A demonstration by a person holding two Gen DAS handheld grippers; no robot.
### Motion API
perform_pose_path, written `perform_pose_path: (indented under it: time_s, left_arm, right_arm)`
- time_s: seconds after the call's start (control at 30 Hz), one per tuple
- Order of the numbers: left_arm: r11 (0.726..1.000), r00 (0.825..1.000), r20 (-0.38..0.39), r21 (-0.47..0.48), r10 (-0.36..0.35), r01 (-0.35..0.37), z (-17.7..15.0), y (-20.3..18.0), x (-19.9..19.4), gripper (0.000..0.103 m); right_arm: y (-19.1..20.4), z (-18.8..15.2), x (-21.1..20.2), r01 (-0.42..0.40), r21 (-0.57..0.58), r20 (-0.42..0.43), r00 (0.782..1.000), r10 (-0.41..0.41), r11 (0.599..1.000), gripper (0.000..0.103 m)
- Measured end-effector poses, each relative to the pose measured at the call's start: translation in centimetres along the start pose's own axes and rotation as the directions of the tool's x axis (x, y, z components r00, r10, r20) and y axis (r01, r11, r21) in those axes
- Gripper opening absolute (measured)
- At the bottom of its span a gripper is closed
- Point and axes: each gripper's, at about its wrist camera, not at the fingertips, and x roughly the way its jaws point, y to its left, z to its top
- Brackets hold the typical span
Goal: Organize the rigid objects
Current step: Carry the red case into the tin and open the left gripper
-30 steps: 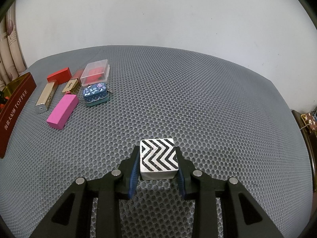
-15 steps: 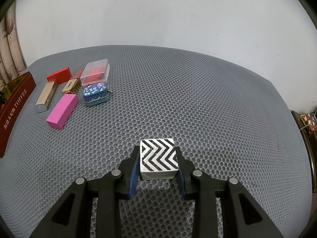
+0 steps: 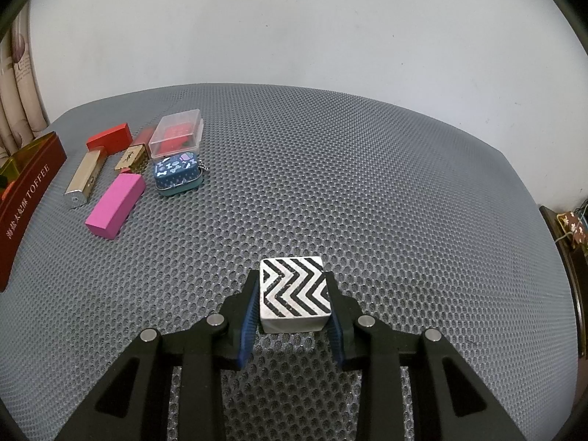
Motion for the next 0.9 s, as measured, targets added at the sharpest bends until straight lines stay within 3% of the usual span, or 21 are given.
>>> perform_pose_path:
  time_s: [0.2, 0.43, 0.63, 0.9]
  left_arm:
    - [0.998, 0.995, 0.087, -0.051, 0.046, -0.041, -3.2, 1.2, -3.1, 0.061]
    - [0.979, 0.965, 0.203, -0.155, 0.164, -0.134, -7.9, 4.2, -6.4, 0.066]
    - [0.956, 0.946, 0.233, -0.238, 0.227, -0.17, -9.9, 6.0, -6.7, 0.068]
    - [0.952, 0.948, 0.233, -0.265, 0.217, -0.153, -10.2, 6.3, -6.0, 0.07]
  right_arm:
    - [-0.6, -0.1, 0.4, 0.01, -0.008, 0.0, 1.0, -0.01, 1.0, 0.032]
    - [-1.3, -0.2, 0.6, 0.018, -0.012, 0.001, 1.0, -0.018, 1.0, 0.032]
    - [-2.8, -0.5, 0.6, 0.01, -0.003, -0.001, 1.0, -0.01, 1.0, 0.032]
    - [-3.4, -0.2, 0.9, 0.039, -0.004, -0.017, 0.999, -0.039, 0.999, 0.03]
